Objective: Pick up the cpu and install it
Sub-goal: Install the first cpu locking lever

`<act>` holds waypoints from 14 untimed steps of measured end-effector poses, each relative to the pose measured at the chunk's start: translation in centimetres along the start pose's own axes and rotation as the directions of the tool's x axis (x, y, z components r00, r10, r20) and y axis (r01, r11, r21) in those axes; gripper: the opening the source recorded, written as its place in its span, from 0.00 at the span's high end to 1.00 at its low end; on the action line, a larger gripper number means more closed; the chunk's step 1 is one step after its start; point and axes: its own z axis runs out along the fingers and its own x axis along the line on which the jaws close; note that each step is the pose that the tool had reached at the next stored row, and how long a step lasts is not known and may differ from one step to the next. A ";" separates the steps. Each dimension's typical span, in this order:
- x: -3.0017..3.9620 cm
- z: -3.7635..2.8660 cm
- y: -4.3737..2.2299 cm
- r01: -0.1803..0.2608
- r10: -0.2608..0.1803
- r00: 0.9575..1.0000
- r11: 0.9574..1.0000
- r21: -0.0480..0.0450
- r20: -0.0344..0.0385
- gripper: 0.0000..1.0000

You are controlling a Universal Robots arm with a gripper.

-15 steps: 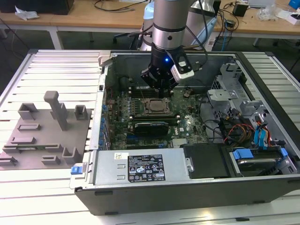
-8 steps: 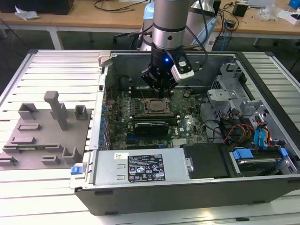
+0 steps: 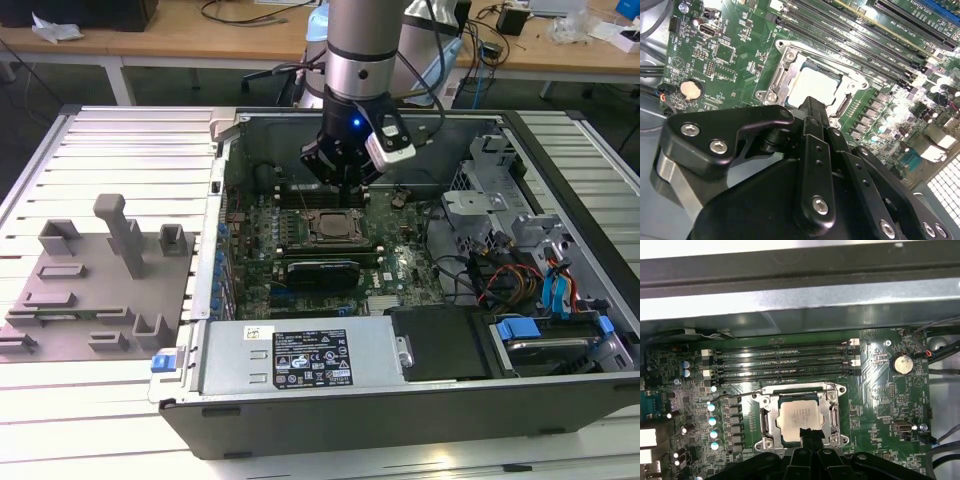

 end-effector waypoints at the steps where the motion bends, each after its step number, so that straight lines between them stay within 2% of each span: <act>1: 0.00 -0.07 0.00 0.000 0.000 1.000 1.000 0.000 0.000 0.89; 9: 0.00 -0.15 0.00 0.000 0.000 1.000 1.000 0.000 0.000 0.89; 14: 0.00 -0.56 -0.01 0.000 0.000 1.000 1.000 0.000 0.000 0.89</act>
